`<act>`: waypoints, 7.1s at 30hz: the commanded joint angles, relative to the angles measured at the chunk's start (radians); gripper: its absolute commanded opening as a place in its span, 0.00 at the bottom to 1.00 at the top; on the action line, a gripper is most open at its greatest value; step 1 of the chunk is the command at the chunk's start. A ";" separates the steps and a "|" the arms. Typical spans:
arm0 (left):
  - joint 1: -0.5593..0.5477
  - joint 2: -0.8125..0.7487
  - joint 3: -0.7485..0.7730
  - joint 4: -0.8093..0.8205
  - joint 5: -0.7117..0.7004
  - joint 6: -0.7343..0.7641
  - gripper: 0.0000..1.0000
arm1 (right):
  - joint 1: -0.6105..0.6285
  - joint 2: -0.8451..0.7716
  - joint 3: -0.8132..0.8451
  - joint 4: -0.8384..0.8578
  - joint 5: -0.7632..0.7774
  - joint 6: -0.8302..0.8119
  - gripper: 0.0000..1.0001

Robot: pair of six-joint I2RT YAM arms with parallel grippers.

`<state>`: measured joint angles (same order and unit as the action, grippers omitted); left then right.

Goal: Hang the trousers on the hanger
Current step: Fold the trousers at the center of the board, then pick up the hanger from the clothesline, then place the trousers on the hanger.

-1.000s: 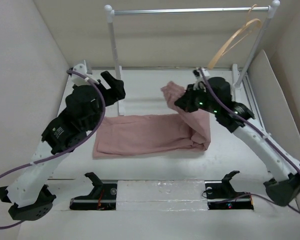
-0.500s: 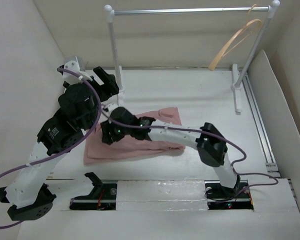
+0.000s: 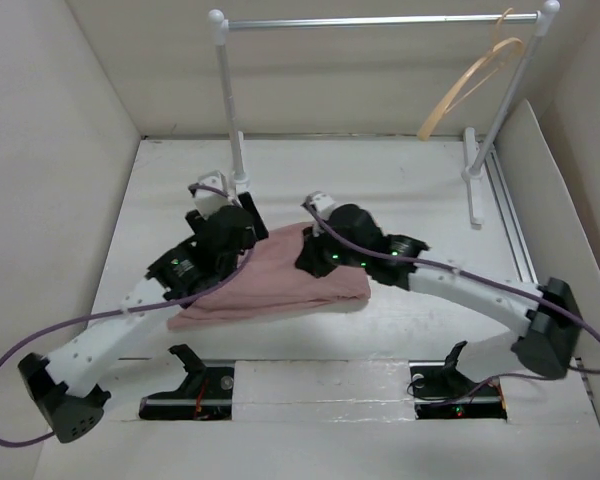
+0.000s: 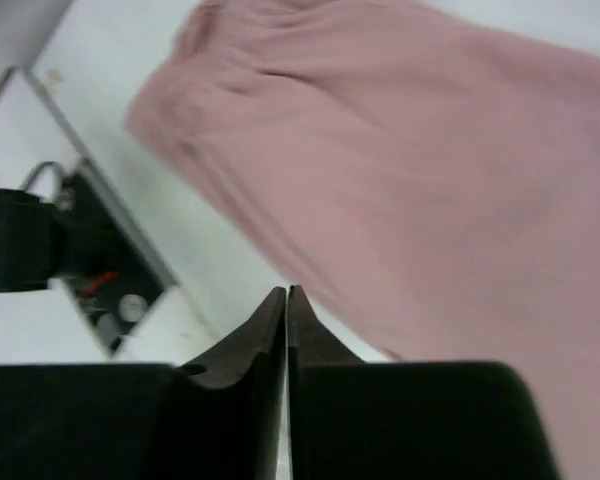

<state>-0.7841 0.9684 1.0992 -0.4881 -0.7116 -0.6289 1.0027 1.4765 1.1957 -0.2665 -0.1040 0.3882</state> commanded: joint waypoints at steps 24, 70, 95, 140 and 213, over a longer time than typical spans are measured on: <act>0.028 0.086 -0.199 -0.027 0.236 -0.189 0.72 | -0.344 -0.403 -0.176 -0.256 -0.054 -0.199 0.55; -0.029 0.170 -0.142 0.266 0.581 -0.025 0.39 | -1.128 0.331 0.630 0.386 -0.596 0.144 0.49; -0.043 0.486 0.623 0.221 0.742 0.135 0.63 | -1.118 -0.087 0.184 0.172 -0.751 -0.095 0.00; -0.339 0.651 0.041 0.776 0.368 -0.285 0.00 | -0.905 -0.595 -0.330 -0.397 -0.615 -0.451 0.41; -0.165 0.558 -0.214 0.717 0.308 -0.080 0.00 | -1.118 -0.055 -0.433 0.073 -0.476 -0.341 0.00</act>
<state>-0.9241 1.5547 0.8120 0.2794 -0.3550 -0.7891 -0.1230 1.4193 0.7746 -0.2428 -0.5777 0.0460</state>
